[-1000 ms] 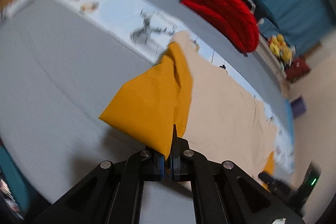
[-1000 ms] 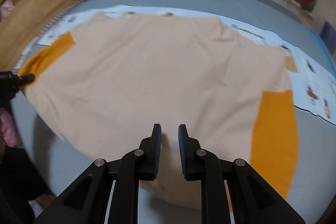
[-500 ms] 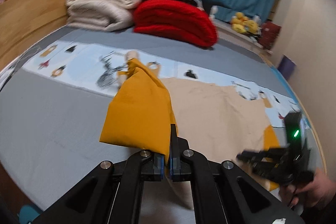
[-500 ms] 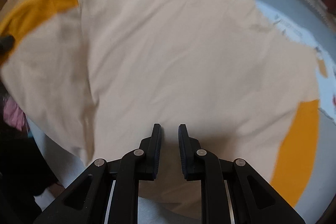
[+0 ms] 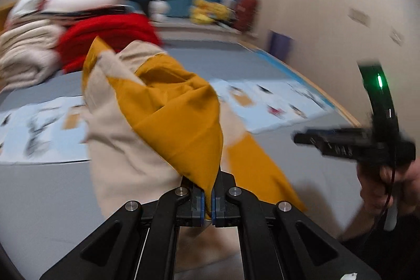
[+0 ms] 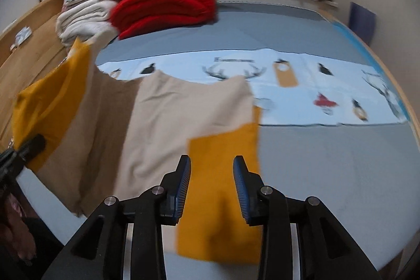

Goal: Fold large clothes

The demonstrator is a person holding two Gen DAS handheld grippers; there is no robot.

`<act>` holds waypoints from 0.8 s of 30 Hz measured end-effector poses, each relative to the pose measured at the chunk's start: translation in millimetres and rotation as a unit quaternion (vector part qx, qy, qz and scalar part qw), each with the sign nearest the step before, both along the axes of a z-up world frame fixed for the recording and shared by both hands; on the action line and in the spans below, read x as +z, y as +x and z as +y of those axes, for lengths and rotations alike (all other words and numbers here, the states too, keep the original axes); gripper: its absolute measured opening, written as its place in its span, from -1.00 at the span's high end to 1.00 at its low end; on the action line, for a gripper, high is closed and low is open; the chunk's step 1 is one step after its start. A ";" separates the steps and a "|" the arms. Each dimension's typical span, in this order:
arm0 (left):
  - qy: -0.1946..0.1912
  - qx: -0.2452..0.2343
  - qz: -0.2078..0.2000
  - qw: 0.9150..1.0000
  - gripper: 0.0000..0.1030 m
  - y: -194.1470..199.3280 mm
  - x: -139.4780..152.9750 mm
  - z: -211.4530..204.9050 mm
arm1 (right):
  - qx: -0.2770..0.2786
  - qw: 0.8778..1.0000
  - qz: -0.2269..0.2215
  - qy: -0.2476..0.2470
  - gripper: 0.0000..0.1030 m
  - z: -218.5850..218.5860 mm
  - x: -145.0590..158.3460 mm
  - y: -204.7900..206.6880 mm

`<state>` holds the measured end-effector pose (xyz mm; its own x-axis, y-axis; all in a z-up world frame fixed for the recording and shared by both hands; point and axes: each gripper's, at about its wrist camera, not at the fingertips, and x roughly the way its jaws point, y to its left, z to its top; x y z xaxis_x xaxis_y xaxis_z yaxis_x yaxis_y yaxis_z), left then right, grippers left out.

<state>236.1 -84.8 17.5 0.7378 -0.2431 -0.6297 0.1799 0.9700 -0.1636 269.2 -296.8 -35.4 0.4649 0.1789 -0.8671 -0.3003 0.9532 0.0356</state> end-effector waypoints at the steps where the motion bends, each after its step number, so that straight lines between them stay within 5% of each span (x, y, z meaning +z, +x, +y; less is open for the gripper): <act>1: -0.002 -0.022 0.008 1.000 0.97 2.7 -5.3 -15.3 | -0.005 1.000 0.001 0.006 0.31 -12.7 2.4 -2.1; 5: -0.002 -0.128 0.080 0.989 0.93 9.0 -39.6 -70.9 | -0.024 0.999 0.012 0.038 0.24 -46.6 7.1 -4.1; 9: -0.027 -0.161 0.149 0.975 0.66 10.1 -56.5 -75.7 | -0.042 0.995 0.043 0.084 0.11 -61.6 -1.0 4.5; 12: -0.084 -0.143 0.140 0.976 0.31 8.5 -39.3 -47.5 | -0.035 0.989 0.082 0.116 0.07 -46.9 -14.0 9.6; 15: -0.111 -0.100 0.121 0.981 0.26 6.5 -23.3 -11.7 | -0.017 0.987 0.105 0.124 0.06 -28.3 -25.4 10.5; 18: -0.089 -0.045 0.114 0.988 0.26 1.8 -19.2 15.8 | 0.018 0.983 0.152 0.105 0.06 0.8 -48.4 8.3; 22: -0.036 0.020 0.142 0.989 0.26 0.8 -28.8 38.1 | 0.042 0.979 0.199 -0.013 0.07 30.2 -90.5 -2.1; 24: -0.010 0.043 0.162 0.986 0.26 -0.6 -37.5 45.2 | 0.050 0.979 0.196 -0.026 0.39 36.4 -94.4 -4.6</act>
